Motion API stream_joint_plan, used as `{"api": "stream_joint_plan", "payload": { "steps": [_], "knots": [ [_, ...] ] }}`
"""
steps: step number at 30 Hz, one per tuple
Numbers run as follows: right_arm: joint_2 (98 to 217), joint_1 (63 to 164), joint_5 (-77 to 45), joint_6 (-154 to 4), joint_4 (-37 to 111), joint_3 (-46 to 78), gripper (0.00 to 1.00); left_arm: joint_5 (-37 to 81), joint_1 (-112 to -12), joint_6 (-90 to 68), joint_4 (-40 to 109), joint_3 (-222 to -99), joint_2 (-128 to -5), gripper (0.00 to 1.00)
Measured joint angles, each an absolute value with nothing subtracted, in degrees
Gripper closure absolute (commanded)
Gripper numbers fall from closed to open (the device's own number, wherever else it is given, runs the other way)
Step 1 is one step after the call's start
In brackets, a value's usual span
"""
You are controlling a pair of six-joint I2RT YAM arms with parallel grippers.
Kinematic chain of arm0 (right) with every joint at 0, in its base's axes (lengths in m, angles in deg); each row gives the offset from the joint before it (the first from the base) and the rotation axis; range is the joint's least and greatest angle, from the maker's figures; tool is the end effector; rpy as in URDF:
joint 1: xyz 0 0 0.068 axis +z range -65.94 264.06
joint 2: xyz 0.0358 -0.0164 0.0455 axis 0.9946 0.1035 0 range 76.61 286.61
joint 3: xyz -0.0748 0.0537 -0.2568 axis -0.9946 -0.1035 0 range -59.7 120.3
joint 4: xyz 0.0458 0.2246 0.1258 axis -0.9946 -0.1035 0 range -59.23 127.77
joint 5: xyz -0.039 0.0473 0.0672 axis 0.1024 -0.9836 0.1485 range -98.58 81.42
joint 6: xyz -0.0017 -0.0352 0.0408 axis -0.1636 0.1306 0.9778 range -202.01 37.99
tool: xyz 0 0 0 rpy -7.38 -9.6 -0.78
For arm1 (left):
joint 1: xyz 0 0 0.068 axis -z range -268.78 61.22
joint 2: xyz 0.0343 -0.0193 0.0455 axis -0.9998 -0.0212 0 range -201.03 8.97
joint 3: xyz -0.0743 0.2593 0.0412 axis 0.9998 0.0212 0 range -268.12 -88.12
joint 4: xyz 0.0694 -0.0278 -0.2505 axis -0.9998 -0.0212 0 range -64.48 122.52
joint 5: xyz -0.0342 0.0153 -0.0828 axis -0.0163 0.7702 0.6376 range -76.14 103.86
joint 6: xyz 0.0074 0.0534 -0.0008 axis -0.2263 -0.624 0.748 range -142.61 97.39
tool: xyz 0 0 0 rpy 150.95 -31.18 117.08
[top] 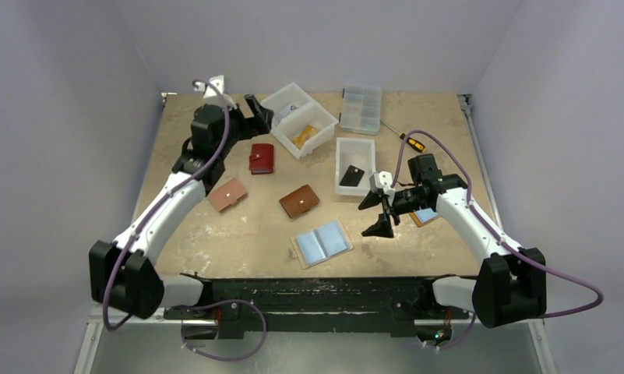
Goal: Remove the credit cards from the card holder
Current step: Remove the credit card from the card holder.
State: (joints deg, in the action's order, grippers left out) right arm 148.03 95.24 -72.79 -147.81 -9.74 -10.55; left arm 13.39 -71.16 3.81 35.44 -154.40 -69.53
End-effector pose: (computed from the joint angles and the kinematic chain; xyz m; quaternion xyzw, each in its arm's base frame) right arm 0.2061 0.0734 0.2425 -0.5920 0.5947 0.3967 0.3722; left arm 0.3124 -0.0989 0.3612 -0.0610 0.7597 -0.2399 0.6013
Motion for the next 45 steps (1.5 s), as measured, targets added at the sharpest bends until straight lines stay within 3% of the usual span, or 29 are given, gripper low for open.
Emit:
{"api": "stream_joint_plan", "payload": {
  "steps": [8,19,25,34,39,45],
  "knots": [
    [149.2,95.2,-72.8,-152.5,-14.0,-10.5,0.20,6.4,-71.3,15.4,31.3,-133.2,-50.1,0.01],
    [149.2,95.2,-72.2,-153.7,-15.7,-10.5,0.20,19.3,-70.9,23.4,25.3,-124.9,-37.2,0.05],
    [149.2,95.2,-71.0,-151.7,-15.1,-10.5,0.20,17.5,-59.6,25.2,18.9,-122.1,-36.7,0.06],
    [149.2,95.1,-68.3,-146.5,-11.9,-10.5,0.20,3.0,-34.9,27.7,16.9,-123.1,-43.3,0.07],
    [149.2,94.0,-66.7,-141.8,-8.3,-10.6,0.21,-8.5,-21.1,30.3,15.4,-129.7,-56.9,0.08],
    [149.2,93.1,-65.9,-136.9,-4.8,-10.6,0.21,-17.3,-13.0,35.1,14.0,-137.6,-70.8,0.09]
  ]
}}
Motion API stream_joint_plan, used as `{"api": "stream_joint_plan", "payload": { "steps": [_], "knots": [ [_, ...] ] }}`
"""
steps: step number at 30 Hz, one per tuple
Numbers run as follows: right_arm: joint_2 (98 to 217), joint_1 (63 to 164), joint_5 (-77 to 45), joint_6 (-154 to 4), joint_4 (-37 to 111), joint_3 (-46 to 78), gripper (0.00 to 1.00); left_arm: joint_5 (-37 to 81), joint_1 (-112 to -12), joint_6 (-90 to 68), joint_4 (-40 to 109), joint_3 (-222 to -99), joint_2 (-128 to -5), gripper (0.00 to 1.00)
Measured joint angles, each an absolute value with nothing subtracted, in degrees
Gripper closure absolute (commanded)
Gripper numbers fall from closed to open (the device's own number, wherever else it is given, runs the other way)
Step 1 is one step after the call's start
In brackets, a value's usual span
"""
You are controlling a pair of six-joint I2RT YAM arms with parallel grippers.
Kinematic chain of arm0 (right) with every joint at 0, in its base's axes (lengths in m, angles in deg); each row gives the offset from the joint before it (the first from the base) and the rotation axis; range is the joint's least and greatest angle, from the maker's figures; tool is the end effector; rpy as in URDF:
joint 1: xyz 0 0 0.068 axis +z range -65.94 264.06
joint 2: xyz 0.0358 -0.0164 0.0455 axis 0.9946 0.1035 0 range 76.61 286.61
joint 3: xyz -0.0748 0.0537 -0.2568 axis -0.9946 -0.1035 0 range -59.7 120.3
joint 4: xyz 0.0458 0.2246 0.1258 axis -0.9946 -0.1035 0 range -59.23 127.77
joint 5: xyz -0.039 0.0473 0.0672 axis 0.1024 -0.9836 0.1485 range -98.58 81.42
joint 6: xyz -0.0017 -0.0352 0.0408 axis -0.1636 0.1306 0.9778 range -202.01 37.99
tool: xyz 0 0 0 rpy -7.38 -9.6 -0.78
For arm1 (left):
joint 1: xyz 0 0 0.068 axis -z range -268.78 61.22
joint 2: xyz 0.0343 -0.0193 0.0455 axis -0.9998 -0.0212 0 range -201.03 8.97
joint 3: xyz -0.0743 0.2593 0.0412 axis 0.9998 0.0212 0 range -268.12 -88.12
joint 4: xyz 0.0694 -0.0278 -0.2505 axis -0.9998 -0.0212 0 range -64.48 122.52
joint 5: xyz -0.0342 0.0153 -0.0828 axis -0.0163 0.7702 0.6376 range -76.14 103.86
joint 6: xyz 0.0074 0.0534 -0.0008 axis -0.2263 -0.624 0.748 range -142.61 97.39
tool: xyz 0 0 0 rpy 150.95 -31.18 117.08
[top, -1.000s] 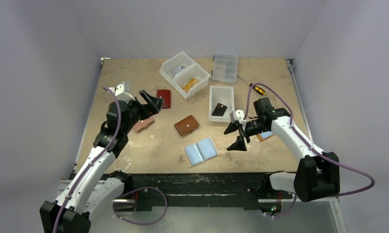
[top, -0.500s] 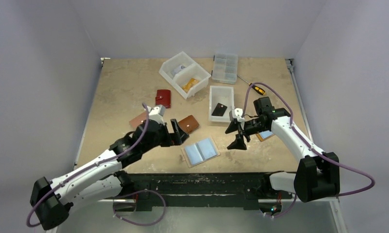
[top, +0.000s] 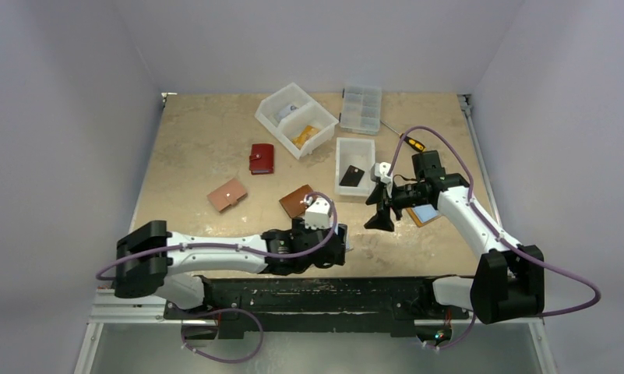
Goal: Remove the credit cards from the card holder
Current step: Remove the credit card from the card holder.
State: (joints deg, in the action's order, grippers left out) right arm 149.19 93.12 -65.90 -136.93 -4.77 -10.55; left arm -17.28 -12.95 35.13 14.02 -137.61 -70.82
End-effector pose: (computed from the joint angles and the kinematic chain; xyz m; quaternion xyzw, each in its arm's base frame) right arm 0.2202 0.0654 0.2379 -0.5393 0.6750 0.3609 0.3510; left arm 0.0873 -0.2706 0.2229 0.0486 0.9054 -0.2124 0.3644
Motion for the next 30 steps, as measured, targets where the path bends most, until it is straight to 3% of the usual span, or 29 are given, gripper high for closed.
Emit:
{"api": "stream_joint_plan", "payload": {
  "steps": [14,30],
  "knots": [
    [148.9,92.4,-62.9,-128.8,1.9,-11.7,0.20,-25.5,-12.5,45.4,-2.7,-159.4,-94.7,0.20],
    [148.9,90.5,-59.0,-123.4,6.4,-13.1,0.20,-21.3,-16.4,42.9,-0.6,-159.9,-97.5,0.31]
  ]
}}
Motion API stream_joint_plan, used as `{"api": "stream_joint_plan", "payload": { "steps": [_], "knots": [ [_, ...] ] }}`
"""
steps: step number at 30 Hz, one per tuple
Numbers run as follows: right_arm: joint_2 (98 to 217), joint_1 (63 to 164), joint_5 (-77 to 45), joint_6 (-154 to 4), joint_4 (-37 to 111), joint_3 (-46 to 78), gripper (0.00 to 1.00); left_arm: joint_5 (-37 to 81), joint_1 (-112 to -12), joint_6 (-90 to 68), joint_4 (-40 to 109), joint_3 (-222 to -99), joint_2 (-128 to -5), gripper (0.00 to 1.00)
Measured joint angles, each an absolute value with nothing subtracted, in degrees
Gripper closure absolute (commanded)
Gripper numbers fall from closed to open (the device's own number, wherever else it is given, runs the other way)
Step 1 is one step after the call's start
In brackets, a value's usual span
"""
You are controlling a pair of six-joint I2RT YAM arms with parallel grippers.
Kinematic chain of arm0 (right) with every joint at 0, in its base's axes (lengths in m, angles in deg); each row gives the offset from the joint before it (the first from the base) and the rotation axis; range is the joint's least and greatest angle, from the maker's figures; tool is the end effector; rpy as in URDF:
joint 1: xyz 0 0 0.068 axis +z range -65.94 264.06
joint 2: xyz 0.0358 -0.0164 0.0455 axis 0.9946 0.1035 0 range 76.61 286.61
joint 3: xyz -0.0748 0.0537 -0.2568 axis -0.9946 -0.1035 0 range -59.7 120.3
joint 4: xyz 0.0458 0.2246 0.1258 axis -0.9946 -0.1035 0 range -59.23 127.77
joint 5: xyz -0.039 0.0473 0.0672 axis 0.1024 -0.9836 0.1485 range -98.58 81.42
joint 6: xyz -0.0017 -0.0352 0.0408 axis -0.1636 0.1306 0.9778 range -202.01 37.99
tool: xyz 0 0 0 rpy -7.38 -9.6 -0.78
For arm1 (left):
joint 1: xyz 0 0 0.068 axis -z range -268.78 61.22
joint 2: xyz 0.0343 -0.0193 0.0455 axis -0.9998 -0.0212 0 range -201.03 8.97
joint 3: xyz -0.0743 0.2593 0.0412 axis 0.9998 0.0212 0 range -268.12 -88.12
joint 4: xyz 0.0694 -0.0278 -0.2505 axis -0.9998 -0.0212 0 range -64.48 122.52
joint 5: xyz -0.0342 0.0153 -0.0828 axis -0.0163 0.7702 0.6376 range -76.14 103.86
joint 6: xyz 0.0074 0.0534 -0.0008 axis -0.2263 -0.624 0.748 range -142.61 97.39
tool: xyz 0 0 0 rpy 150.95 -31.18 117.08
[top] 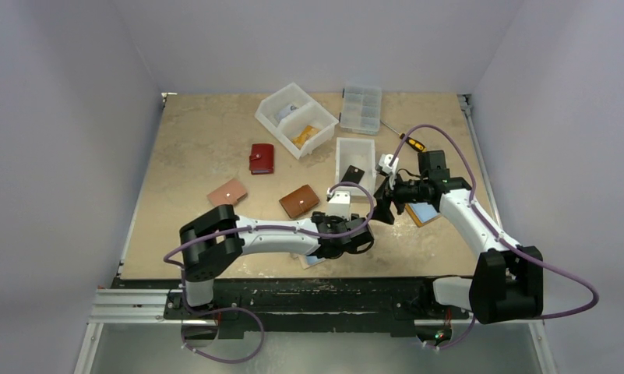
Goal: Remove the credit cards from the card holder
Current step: Remove the credit card from the card holder.
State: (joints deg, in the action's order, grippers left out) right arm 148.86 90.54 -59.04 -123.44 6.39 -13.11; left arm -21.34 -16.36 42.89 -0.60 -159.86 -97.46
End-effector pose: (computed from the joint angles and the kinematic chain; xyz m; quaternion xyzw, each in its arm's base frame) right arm 0.2344 0.0542 0.2318 -0.4627 0.7436 0.3129 0.3675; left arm 0.1311 -0.3457 0.1812 -0.0015 0.9372 -0.0647 0.3427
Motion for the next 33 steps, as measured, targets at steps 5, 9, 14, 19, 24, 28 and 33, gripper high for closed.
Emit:
{"api": "stream_joint_plan", "payload": {
  "steps": [5,9,14,19,24,28,33],
  "knots": [
    [148.9,90.3,-59.0,-123.3,6.6,-13.1,0.20,-20.1,-16.9,42.8,-0.1,-159.5,-98.2,0.34],
    [148.9,90.3,-59.0,-123.1,6.7,-13.1,0.20,-19.3,-17.6,42.8,-0.1,-159.5,-99.1,0.35],
    [148.9,90.1,-59.1,-123.1,7.0,-13.1,0.20,-18.7,-18.0,42.8,0.2,-159.5,-99.7,0.35],
    [148.9,90.0,-59.1,-123.1,7.0,-13.1,0.20,-18.4,-18.2,42.8,0.2,-159.5,-99.8,0.32],
    [149.0,90.0,-59.2,-123.1,7.0,-13.1,0.20,-17.5,-18.6,42.5,0.4,-159.5,-99.8,0.31],
    [149.0,90.0,-59.3,-123.1,7.0,-13.1,0.20,-16.4,-18.9,42.2,0.6,-159.7,-100.0,0.31],
    [149.0,90.0,-59.3,-123.1,7.0,-13.2,0.20,-15.9,-19.1,42.1,0.5,-159.9,-100.1,0.33]
  ]
}}
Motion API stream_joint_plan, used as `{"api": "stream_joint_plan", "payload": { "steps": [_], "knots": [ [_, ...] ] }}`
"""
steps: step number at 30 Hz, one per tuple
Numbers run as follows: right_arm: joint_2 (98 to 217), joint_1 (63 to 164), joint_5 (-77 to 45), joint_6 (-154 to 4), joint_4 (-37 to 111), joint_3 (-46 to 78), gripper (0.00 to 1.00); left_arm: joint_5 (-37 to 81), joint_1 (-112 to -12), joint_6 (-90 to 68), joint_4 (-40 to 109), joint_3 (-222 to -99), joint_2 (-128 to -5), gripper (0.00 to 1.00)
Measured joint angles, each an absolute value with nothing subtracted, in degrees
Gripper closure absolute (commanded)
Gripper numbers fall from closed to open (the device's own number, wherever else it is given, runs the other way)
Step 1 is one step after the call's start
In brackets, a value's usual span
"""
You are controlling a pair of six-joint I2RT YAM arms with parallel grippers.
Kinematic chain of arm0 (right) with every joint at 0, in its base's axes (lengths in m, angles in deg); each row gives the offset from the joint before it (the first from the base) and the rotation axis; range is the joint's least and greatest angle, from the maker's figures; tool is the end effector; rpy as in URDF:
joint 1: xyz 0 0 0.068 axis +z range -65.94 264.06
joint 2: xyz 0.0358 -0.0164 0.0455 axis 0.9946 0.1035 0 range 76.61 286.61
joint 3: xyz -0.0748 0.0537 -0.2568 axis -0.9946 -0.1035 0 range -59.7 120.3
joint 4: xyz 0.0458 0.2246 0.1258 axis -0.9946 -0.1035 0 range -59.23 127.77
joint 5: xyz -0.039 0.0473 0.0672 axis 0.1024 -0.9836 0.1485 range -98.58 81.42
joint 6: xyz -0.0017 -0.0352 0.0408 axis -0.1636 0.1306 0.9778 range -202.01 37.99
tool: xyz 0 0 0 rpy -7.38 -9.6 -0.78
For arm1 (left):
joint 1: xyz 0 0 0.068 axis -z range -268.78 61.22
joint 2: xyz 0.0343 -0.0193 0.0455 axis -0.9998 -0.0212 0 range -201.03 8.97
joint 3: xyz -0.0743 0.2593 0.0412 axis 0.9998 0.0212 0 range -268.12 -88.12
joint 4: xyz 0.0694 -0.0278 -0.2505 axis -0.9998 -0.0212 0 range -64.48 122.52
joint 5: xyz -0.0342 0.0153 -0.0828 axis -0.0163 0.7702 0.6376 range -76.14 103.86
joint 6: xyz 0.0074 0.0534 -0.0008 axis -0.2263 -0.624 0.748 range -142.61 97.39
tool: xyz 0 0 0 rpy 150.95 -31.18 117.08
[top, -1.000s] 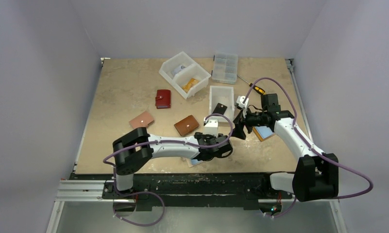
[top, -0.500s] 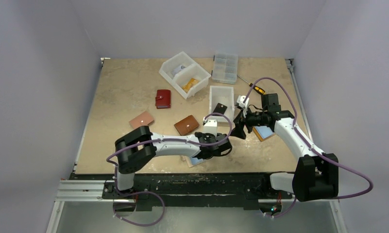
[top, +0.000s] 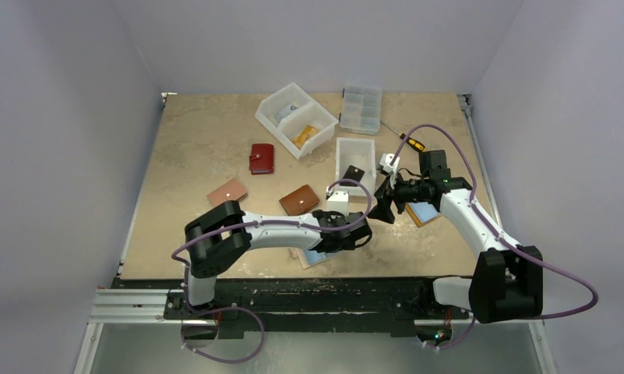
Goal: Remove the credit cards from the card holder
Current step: Remove the credit card from the card holder.
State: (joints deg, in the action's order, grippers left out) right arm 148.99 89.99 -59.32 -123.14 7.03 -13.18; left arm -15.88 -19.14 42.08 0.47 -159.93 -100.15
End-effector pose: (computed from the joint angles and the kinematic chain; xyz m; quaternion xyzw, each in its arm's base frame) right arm 0.2359 0.0522 0.2317 -0.4584 0.7443 0.3127 0.3716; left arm 0.1469 -0.3451 0.1640 -0.0048 0.9520 -0.0616 0.2998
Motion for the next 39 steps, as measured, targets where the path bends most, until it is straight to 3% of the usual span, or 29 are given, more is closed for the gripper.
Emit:
{"api": "stream_joint_plan", "payload": {
  "steps": [11,39],
  "knots": [
    [149.0,90.0,-60.6,-123.1,7.0,-13.2,0.20,-14.4,-19.4,40.6,1.1,-160.0,-100.1,0.24],
    [149.0,90.0,-61.2,-123.1,7.0,-13.4,0.20,-9.6,-20.8,36.5,8.3,-154.2,-96.2,0.25]
  ]
}}
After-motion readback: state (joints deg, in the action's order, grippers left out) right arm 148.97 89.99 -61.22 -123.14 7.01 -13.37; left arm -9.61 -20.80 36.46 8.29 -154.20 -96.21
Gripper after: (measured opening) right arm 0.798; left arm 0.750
